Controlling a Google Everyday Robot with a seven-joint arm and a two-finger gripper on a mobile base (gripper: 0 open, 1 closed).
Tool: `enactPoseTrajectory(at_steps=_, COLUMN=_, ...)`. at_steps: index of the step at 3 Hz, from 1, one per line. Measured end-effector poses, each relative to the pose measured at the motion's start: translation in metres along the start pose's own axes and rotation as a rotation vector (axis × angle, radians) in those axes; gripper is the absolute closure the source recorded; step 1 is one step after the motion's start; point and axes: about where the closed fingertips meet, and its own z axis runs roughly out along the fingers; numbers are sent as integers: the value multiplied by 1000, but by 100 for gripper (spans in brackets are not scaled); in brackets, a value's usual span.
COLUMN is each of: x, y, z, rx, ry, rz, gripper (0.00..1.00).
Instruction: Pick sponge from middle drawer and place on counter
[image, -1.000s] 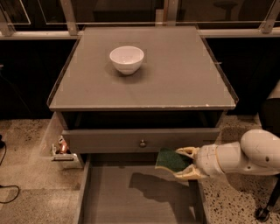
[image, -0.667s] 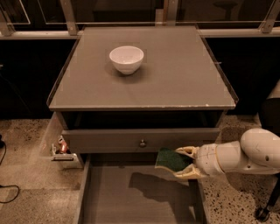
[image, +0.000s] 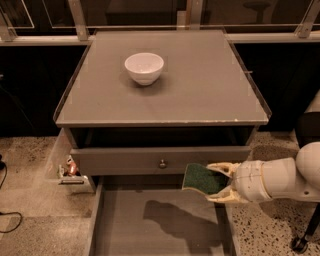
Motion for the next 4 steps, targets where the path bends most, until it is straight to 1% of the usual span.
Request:
enactPoseTrajectory(at_steps=1, x=-38, y=-16, z=-48, rx=60, ry=22, rz=-90, gripper=100)
enactPoseTrajectory(at_steps=2, x=-69, y=-42, z=-81, rx=101, ry=45, rz=-162, gripper=100)
enactPoseTrajectory(at_steps=3, x=-96, y=-74, z=-103, rx=144, ry=25, rz=-224, gripper=100)
enactPoseTrajectory(at_steps=4, x=-96, y=-74, z=-103, rx=144, ry=25, rz=-224, gripper=100)
